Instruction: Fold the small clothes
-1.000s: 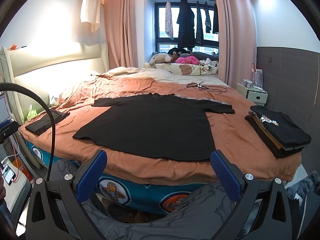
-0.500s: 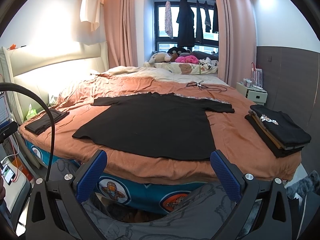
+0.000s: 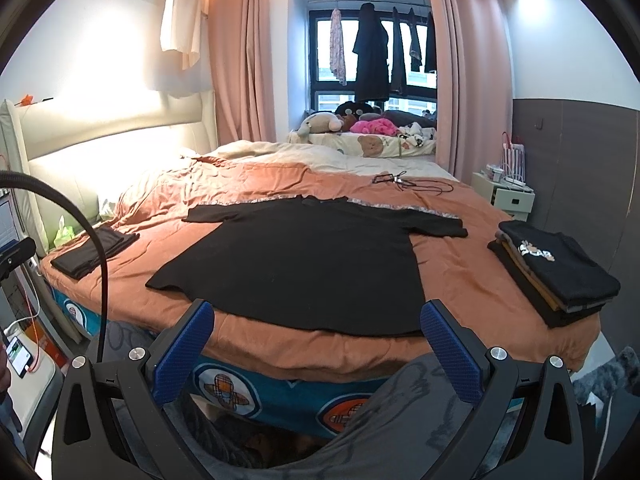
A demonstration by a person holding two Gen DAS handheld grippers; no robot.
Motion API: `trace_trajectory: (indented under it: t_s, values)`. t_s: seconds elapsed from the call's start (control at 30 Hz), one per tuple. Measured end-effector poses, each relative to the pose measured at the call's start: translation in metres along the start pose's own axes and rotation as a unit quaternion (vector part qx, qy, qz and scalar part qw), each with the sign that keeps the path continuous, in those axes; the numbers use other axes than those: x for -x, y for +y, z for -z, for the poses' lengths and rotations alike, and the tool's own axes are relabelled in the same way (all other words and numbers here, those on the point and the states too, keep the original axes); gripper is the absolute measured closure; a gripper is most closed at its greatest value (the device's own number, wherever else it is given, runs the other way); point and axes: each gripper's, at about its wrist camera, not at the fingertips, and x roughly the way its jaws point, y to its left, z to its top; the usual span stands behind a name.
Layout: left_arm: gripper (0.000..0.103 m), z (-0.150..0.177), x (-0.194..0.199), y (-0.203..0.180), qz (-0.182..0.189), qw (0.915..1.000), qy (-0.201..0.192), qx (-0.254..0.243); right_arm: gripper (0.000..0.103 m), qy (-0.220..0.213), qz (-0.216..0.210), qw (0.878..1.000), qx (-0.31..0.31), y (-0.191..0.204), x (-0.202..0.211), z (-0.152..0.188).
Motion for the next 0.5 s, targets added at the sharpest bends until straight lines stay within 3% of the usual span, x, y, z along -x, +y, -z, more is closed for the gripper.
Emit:
trace_trajectory:
  t_s: [0.2, 0.43, 0.5]
  values:
    - [0.000, -0.021, -0.016, 0.014, -0.017, 0.9998, -0.005, 0.010, 0.000, -0.002, 0.003, 1.000, -0.008, -0.005, -0.011, -0.010]
    - [0.000, -0.038, -0.053, 0.042, -0.065, 0.9973, 0.004, 0.033, 0.000, 0.007, -0.001, 1.000, -0.009, -0.003, -0.059, -0.033]
    - [0.000, -0.042, -0.066, 0.051, -0.064, 0.9971, 0.011, 0.040, 0.000, 0.009, -0.002, 1.000, -0.007, -0.003, -0.073, -0.039]
